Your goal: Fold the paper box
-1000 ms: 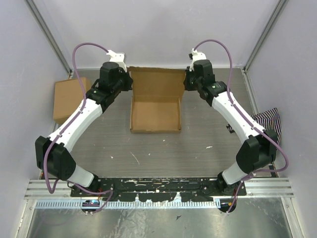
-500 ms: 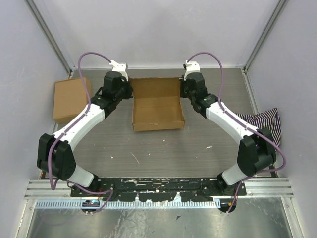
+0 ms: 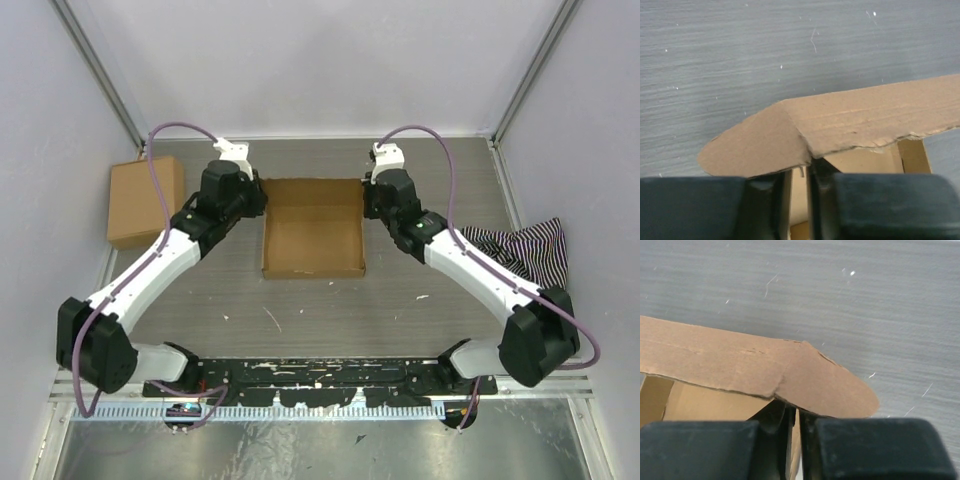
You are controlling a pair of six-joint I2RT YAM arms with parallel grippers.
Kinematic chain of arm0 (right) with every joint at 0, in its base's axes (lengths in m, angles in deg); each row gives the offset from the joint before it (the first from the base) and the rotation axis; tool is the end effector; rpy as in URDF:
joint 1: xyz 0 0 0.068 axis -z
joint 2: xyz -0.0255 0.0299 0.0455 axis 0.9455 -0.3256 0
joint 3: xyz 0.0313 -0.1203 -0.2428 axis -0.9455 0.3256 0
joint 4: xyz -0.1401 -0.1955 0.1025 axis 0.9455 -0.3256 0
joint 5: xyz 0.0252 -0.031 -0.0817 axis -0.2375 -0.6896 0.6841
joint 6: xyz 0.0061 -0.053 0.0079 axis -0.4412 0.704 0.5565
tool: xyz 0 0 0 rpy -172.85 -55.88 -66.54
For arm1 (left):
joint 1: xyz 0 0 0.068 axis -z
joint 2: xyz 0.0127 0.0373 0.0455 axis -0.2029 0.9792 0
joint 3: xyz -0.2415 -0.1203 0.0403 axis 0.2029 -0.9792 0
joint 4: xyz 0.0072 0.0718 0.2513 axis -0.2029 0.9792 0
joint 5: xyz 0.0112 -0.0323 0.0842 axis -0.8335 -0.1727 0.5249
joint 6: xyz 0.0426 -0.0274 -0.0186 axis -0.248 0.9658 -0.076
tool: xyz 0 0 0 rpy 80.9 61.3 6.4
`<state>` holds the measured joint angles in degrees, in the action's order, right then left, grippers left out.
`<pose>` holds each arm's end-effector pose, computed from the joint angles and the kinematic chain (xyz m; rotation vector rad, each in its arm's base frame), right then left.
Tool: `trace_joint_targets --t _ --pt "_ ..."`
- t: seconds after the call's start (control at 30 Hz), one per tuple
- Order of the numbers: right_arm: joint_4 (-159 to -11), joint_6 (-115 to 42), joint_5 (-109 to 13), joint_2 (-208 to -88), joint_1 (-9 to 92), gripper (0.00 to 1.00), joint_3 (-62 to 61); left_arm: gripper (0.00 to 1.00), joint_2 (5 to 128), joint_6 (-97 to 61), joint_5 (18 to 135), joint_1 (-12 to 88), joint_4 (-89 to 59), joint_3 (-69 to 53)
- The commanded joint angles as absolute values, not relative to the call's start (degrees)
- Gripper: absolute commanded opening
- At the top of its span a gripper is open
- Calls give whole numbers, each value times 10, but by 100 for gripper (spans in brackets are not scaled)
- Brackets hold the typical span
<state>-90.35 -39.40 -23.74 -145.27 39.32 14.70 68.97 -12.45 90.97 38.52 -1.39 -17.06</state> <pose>0.2756 0.1581 0.3116 -0.1911 1.9581 0.1870 0.2822 -0.1383 0.3187 0.1007 2.0454 -0.3776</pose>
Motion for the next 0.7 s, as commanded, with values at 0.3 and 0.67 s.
trace_joint_targets --t 0.3,0.67 --pt "-1022 -498 -375 -1241 375 49 294 55 466 -35 908 414 142 -294" --pt "-1105 -539 -355 -1102 374 51 303 59 374 7 892 414 197 -305"
